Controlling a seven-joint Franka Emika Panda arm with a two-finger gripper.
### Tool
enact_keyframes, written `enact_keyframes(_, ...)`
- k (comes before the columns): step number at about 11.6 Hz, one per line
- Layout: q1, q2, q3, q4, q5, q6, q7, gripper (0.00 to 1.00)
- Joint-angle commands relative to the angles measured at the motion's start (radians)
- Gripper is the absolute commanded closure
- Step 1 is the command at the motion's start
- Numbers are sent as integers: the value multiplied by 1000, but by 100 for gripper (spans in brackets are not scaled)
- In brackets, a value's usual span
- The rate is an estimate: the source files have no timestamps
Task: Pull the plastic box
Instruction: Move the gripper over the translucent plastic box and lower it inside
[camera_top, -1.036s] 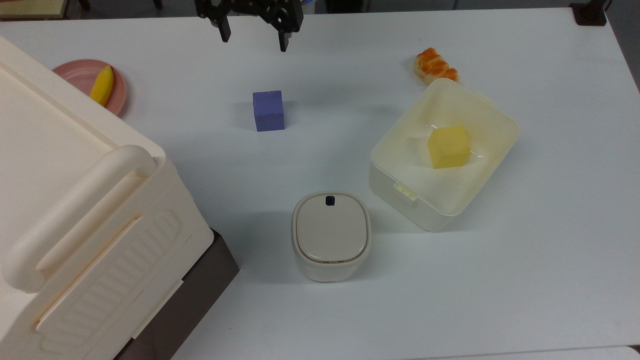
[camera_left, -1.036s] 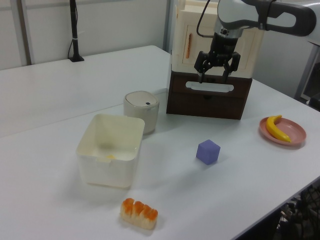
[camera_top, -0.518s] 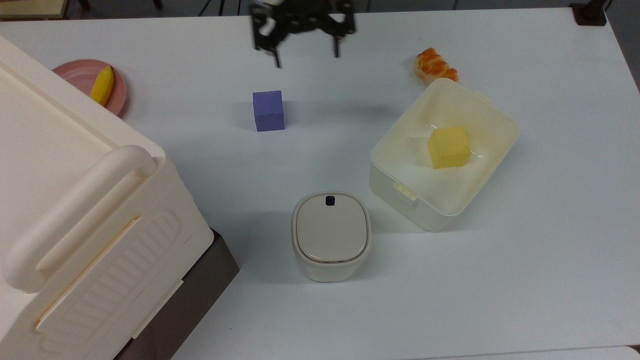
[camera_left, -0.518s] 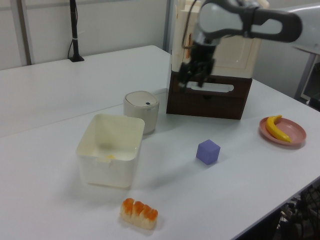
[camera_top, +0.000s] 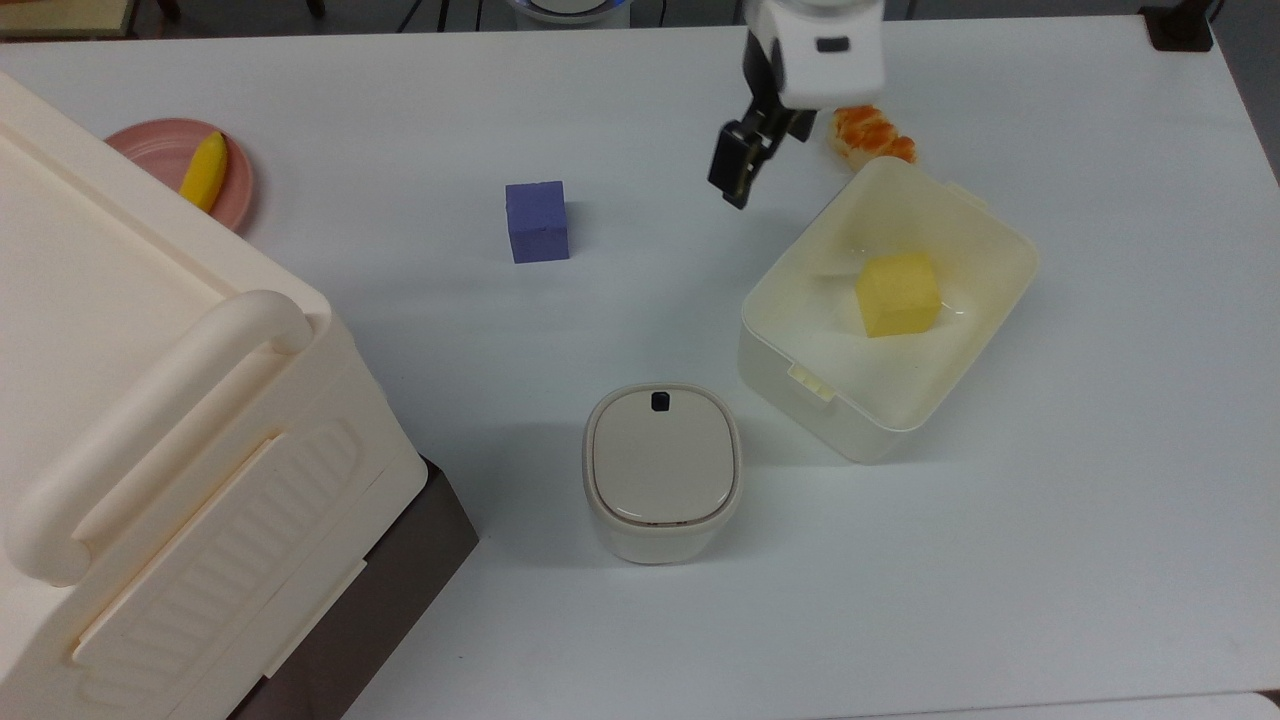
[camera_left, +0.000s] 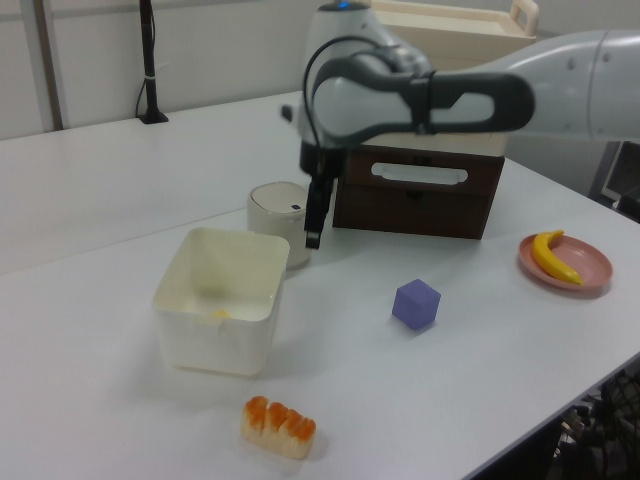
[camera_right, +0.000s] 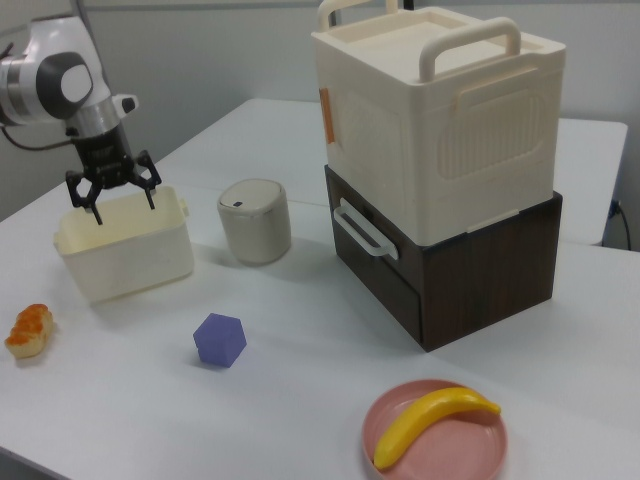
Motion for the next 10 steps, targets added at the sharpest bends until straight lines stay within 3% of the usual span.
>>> enact_keyframes(1, 51, 95, -17, 60, -58, 4, -55, 0)
enact_keyframes(10, 63, 193, 15, 76, -63, 213, -12, 0)
